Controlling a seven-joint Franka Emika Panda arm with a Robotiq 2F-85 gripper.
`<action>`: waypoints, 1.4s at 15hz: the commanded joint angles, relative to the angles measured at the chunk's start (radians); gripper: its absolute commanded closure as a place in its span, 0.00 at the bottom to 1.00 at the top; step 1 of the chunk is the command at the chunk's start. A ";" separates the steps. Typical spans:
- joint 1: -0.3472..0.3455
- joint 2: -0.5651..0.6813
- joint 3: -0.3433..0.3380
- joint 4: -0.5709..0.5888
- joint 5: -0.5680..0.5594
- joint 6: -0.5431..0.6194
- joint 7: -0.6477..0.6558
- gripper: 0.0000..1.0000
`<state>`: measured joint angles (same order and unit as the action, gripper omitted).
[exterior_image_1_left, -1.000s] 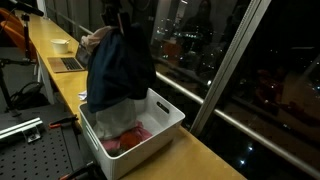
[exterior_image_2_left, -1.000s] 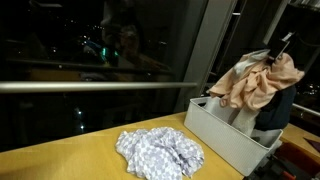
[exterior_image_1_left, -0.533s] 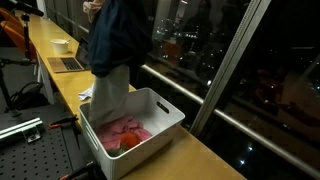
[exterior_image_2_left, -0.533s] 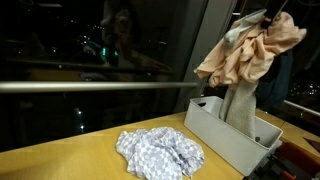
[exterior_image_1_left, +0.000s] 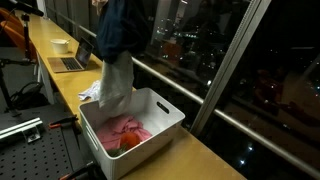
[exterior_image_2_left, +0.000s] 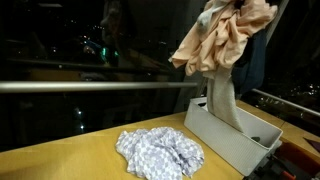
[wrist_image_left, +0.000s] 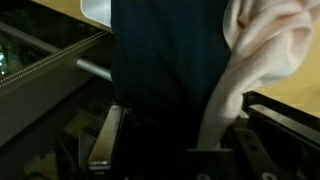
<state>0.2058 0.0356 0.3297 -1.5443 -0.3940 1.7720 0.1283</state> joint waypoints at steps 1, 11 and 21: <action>0.082 0.136 -0.004 0.227 -0.072 -0.116 0.003 1.00; 0.304 0.435 -0.006 0.678 -0.250 -0.360 -0.028 1.00; 0.453 0.622 -0.114 0.920 -0.280 -0.462 -0.096 1.00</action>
<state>0.6352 0.6224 0.3140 -0.6884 -0.7263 1.3141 0.0865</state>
